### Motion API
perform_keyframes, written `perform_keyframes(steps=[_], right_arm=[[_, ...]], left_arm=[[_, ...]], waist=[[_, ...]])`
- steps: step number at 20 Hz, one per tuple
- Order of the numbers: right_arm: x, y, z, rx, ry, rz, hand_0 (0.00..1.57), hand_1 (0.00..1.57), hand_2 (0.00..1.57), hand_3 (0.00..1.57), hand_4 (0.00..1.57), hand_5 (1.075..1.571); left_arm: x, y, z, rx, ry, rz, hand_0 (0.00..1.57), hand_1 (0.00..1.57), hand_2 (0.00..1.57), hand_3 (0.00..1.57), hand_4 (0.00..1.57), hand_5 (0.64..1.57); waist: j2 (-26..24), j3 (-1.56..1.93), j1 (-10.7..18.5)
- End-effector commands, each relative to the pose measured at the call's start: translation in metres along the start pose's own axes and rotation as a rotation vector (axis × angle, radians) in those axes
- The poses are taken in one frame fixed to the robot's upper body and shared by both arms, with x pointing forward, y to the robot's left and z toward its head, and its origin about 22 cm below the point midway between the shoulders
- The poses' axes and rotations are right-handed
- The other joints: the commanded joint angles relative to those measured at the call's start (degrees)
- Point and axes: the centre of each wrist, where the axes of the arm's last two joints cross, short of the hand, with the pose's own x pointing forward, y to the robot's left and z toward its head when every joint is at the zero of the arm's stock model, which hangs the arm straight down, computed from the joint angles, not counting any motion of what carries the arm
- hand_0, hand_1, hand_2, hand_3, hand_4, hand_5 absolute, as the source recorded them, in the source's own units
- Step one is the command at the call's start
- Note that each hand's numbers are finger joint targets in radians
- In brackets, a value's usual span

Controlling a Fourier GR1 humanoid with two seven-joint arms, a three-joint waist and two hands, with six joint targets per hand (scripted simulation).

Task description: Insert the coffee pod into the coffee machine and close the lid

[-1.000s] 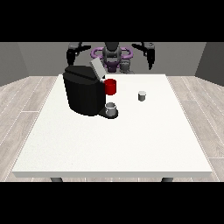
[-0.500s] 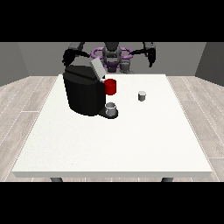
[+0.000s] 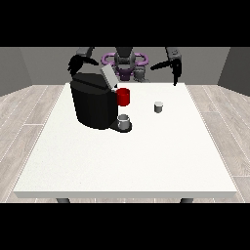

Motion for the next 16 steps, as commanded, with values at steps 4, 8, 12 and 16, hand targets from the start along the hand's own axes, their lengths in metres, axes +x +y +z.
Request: perform_keyframes(steps=[4, 8, 12, 16], right_arm=[[0.012, 0.008, -0.022, 0.043, -0.040, -0.034, 0.00, 0.00, 0.00, 0.00, 0.26, 1.571], [0.031, 0.016, -0.033, 0.055, -0.088, -0.019, 0.00, 0.00, 0.00, 0.00, 0.35, 1.571], [0.010, 0.021, -0.029, 0.028, 0.012, 0.023, 0.00, 0.00, 0.00, 0.00, 0.37, 1.571], [0.007, 0.031, -0.032, 0.054, 0.001, 0.041, 0.00, 0.00, 0.00, 0.00, 0.41, 1.571]], left_arm=[[0.000, -0.003, -0.030, -0.010, 0.049, -0.097, 0.00, 0.00, 0.00, 0.00, 0.00, 1.571], [-0.007, 0.038, -0.044, 0.037, 0.085, -0.055, 0.00, 0.00, 0.00, 0.00, 0.00, 1.571], [-0.015, 0.018, -0.052, -0.006, 0.146, -0.112, 0.00, 0.00, 0.00, 0.00, 0.00, 1.571], [-0.013, 0.000, -0.064, -0.016, 0.171, -0.178, 0.00, 0.00, 0.00, 0.00, 0.00, 1.571]], waist=[[5.50, -0.01, -1.87], [8.93, -0.04, -3.20], [6.04, -0.01, -1.18], [7.75, -0.01, -2.75]])
